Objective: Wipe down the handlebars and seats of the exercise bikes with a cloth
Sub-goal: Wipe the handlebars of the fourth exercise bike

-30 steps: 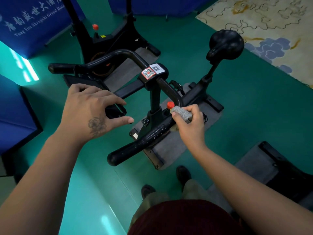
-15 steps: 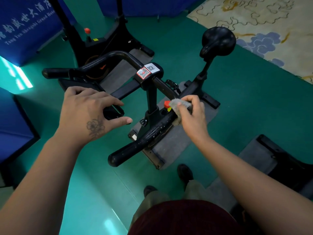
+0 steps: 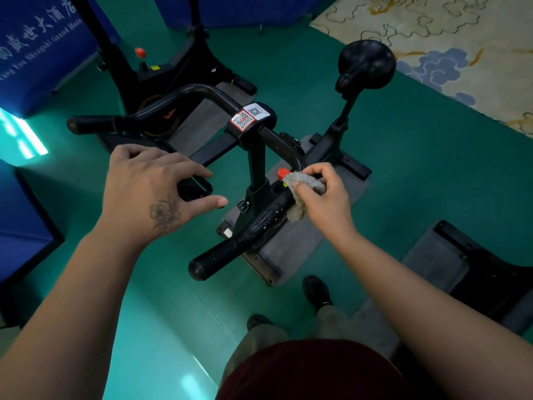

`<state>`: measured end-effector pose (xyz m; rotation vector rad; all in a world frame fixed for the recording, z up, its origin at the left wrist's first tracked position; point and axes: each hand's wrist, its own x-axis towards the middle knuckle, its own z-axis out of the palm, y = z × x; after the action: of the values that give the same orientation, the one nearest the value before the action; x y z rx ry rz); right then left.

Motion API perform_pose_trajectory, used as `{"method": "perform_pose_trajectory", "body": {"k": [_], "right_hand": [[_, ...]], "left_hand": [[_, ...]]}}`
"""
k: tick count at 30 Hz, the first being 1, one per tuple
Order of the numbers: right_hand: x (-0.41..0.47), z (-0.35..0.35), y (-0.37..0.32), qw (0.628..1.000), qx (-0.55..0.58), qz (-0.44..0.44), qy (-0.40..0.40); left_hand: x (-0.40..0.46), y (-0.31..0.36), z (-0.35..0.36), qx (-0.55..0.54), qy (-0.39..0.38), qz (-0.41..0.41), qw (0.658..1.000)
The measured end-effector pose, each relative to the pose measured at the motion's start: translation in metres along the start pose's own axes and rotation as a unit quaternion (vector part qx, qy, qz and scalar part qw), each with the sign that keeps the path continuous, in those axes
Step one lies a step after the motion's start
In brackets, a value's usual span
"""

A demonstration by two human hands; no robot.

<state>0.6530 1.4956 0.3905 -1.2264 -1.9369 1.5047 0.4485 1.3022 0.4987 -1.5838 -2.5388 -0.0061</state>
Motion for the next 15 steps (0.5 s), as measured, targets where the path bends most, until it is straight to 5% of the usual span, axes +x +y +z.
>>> {"method": "perform_pose_trajectory", "body": {"k": [15], "right_hand": [[-0.027, 0.015, 0.011, 1.000, 0.014, -0.013, -0.001]], "left_hand": [[-0.002, -0.002, 0.001, -0.008, 0.013, 0.006, 1.000]]}}
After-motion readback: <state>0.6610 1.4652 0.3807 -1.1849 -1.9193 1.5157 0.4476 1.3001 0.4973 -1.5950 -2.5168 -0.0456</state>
